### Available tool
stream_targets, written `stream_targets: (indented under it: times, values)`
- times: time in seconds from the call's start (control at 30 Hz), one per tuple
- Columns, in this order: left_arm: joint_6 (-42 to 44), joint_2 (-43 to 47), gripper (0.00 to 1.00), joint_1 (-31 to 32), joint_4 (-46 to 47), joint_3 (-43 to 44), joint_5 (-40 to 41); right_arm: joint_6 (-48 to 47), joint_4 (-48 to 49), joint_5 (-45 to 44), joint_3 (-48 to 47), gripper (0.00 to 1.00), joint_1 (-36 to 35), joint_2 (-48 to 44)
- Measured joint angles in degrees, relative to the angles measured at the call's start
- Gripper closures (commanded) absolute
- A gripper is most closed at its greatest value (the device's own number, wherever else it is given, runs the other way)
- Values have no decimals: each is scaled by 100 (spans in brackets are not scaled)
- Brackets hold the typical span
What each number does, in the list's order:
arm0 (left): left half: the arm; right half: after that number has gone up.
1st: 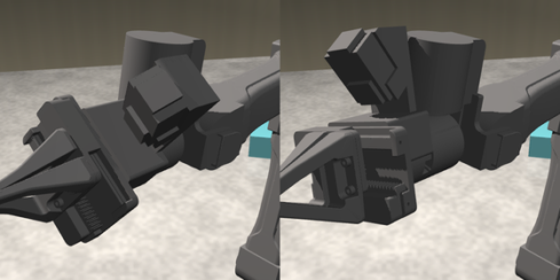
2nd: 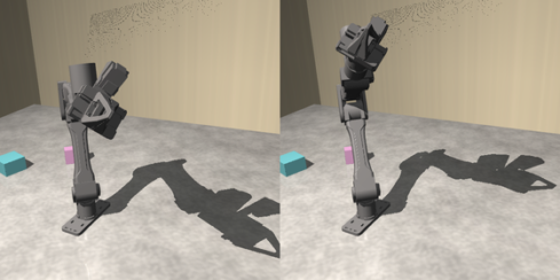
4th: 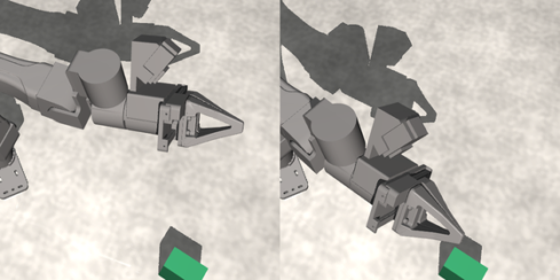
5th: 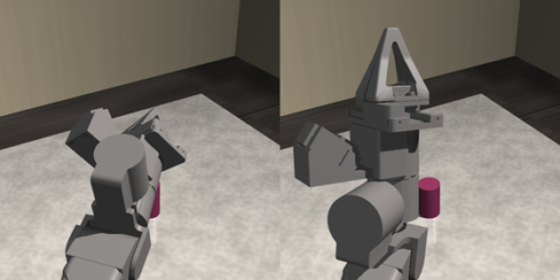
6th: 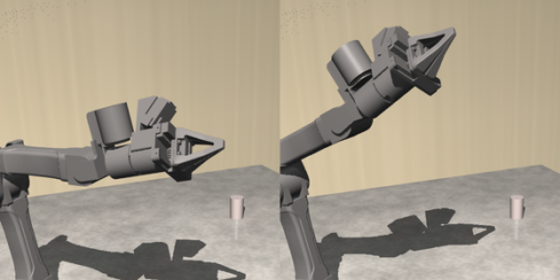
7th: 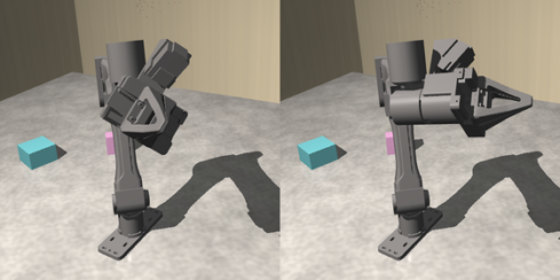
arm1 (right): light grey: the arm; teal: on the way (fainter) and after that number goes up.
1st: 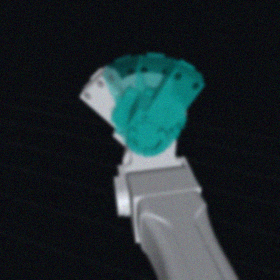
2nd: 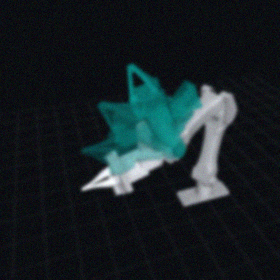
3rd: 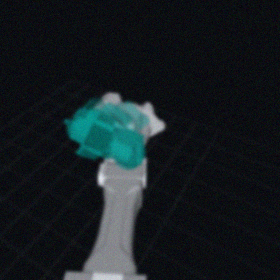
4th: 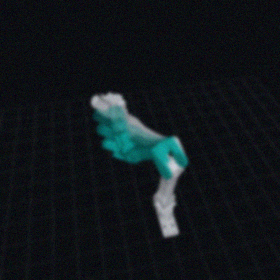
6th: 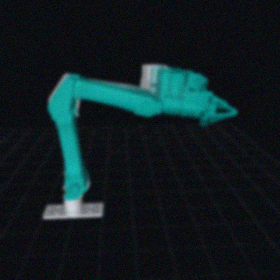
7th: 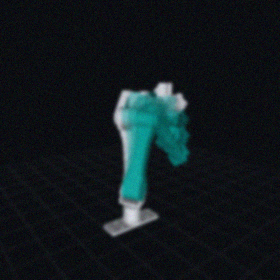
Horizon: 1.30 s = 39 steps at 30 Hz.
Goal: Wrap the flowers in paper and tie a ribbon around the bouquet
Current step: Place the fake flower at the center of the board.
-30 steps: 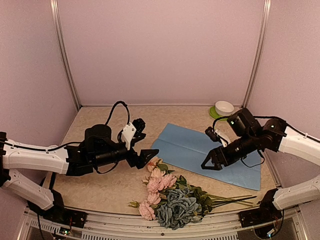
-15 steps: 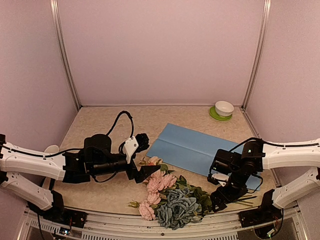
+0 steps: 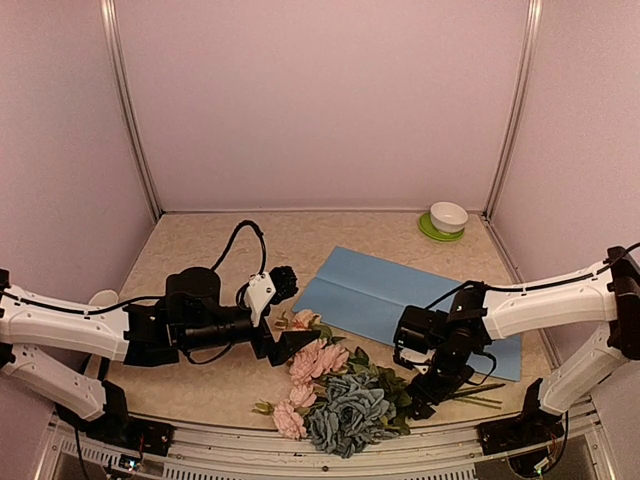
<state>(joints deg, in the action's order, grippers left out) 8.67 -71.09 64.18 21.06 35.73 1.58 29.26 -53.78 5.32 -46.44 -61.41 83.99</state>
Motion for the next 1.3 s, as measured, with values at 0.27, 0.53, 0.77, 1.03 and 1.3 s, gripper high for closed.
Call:
stream_targets:
  times: [0.27,0.53,0.77,1.03,1.3]
  values:
    - [20,308,6,0,26,-11,11,-713,717,120,-4,45,2,299]
    - [-85,750,4,0,87,-105,470,-1266,1322,713,-605,93,-4,1034]
    - [-514,920,3,-74,-223,57,2151,-1368,1491,1082,-2435,100,-11,2317]
    - [-1355,1167,3,-304,-824,420,3171,-984,2149,1777,-5316,100,476,4046]
    - [-1766,1403,3,-627,-872,404,3320,544,3357,1923,-7681,97,940,5794]
